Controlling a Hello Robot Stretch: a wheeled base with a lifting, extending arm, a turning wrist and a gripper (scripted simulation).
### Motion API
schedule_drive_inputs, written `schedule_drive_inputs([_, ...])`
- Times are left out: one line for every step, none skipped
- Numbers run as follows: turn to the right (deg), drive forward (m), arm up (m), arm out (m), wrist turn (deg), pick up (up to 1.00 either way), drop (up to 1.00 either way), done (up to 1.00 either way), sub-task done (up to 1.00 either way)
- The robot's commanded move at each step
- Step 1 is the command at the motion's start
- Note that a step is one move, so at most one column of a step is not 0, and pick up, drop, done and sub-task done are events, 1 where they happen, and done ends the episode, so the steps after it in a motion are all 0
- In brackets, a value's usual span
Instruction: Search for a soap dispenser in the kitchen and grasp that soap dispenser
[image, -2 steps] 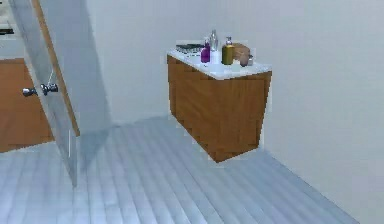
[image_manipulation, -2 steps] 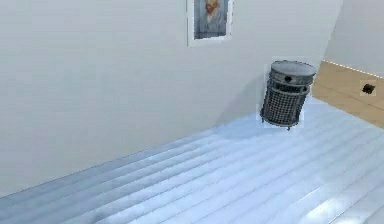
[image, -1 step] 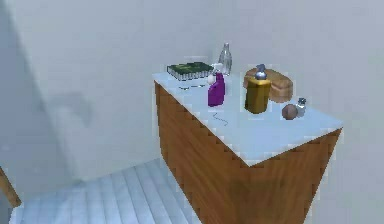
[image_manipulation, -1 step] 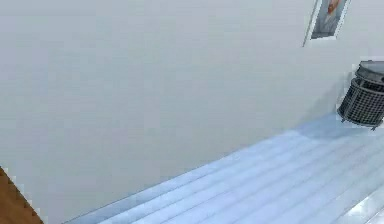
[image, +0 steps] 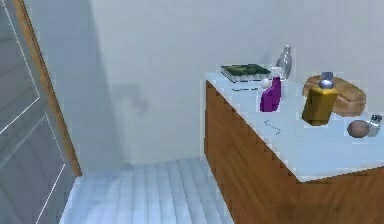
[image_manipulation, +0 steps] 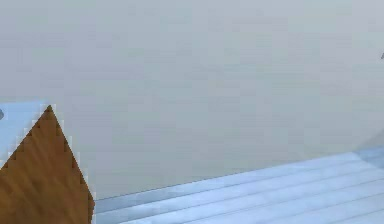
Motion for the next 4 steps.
schedule_drive_inputs([0.0, 0.2, 0.0, 0.0, 0.0, 0.0, 0.0, 0.0, 0.0])
schedule_drive_inputs([-45.0, 0.0, 0.0, 0.0, 0.0, 0.0, 0.0, 0.0, 0.0])
schedule_drive_inputs([45.0, 0.0, 0.0, 0.0, 0.0, 0.0, 0.0, 0.0, 0.0])
schedule_drive_inputs([45.0, 0.0, 0.0, 0.0, 0.0, 0.0, 0.0, 0.0, 0.0])
